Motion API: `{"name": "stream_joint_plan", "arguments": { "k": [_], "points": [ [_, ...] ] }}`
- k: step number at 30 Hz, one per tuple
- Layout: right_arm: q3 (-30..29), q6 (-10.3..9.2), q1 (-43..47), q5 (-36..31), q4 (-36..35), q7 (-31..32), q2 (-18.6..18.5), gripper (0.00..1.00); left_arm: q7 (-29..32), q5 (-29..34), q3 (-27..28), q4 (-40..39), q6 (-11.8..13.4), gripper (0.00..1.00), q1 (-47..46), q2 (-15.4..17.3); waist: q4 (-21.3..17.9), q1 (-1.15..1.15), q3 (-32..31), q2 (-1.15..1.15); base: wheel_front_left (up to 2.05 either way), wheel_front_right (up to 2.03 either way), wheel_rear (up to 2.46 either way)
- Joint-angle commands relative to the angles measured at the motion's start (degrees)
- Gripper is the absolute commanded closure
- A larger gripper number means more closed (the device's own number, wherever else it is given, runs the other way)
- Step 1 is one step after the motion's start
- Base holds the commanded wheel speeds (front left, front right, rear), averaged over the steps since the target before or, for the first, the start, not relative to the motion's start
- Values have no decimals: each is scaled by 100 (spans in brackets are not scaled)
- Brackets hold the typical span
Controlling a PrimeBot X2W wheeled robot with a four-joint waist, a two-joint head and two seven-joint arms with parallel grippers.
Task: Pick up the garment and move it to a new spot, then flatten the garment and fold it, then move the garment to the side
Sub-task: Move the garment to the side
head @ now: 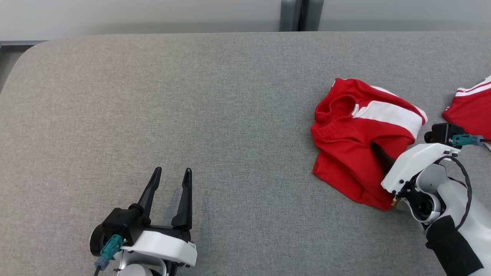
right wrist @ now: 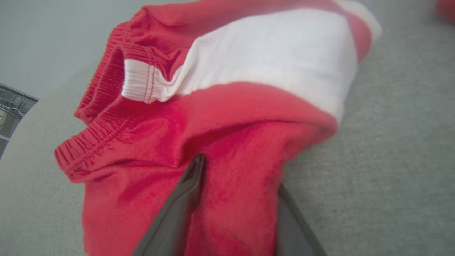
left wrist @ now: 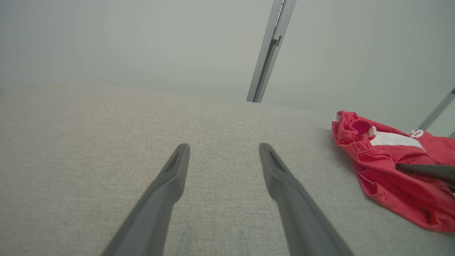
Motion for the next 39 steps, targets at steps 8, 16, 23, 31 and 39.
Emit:
{"name": "stream_joint_plan", "arguments": {
  "k": [8, 16, 23, 31, 39],
  "points": [
    [355, 3, -224, -140, 214, -368, -113, 100, -6, -48, 23, 29, 28, 0, 34, 26, -79, 0, -165, 0, 0, 0, 0],
    [615, 3, -483, -451, 378, -681, -329, 100, -6, -100, 2, 51, 58, 0, 158, 24, -194, 0, -451, 0, 0, 0, 0],
    [352, 3, -738, -386, 638, -924, -473, 100, -6, -145, -27, 43, 91, 0, 255, 25, -270, 0, -585, 0, 0, 0, 0],
    [-212, 3, -1205, -323, 1336, -1408, -617, 100, -6, -148, -63, 19, 89, 0, 297, 24, -281, 0, -554, 0, 0, 0, 0],
    [-631, 3, -1987, -422, 1886, -2006, -847, 100, -6, -61, -36, 81, 32, 0, 238, 25, -245, 0, -437, 0, 0, 0, 0]
  ]
}}
